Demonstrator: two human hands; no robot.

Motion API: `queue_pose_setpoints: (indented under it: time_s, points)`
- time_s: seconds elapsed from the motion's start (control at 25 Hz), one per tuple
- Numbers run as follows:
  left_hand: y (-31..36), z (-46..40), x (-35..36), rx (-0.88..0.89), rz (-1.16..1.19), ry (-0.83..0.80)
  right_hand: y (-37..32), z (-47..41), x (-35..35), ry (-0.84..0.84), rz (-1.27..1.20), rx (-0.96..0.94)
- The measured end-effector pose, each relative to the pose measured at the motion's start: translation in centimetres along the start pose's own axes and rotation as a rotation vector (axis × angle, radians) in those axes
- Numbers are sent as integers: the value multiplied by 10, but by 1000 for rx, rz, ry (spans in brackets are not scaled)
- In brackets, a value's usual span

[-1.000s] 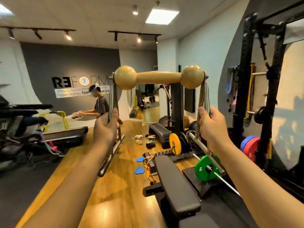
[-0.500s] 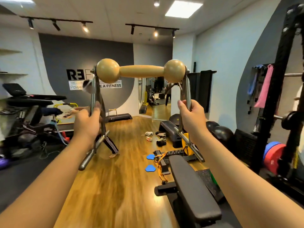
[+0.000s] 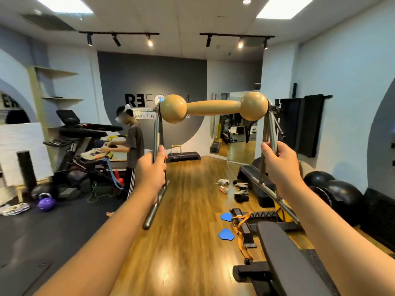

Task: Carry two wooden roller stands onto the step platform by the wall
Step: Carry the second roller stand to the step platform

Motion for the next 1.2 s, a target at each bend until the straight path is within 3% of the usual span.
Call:
queue_pose_setpoints:
  time_s: [0.36, 0.64, 1.2]
  points:
    - [-84, -202, 72, 32, -58, 87, 93, -170, 170, -50, -41, -6]
    - [-171, -370, 88, 34, -117, 140, 170, -270, 335, -105, -84, 23]
    - [-329, -763, 164, 82, -64, 43, 308, -494, 663, -31, -76, 31]
Point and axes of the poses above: each hand's wrist, its own z-axis away from the middle knuckle, its own x-axis out of the palm, y = z × x, the point moved 6 cm from there along -z, towards the middle knuckle, and after that the axes turned 6 degrees about y, right-handed, at the moved point
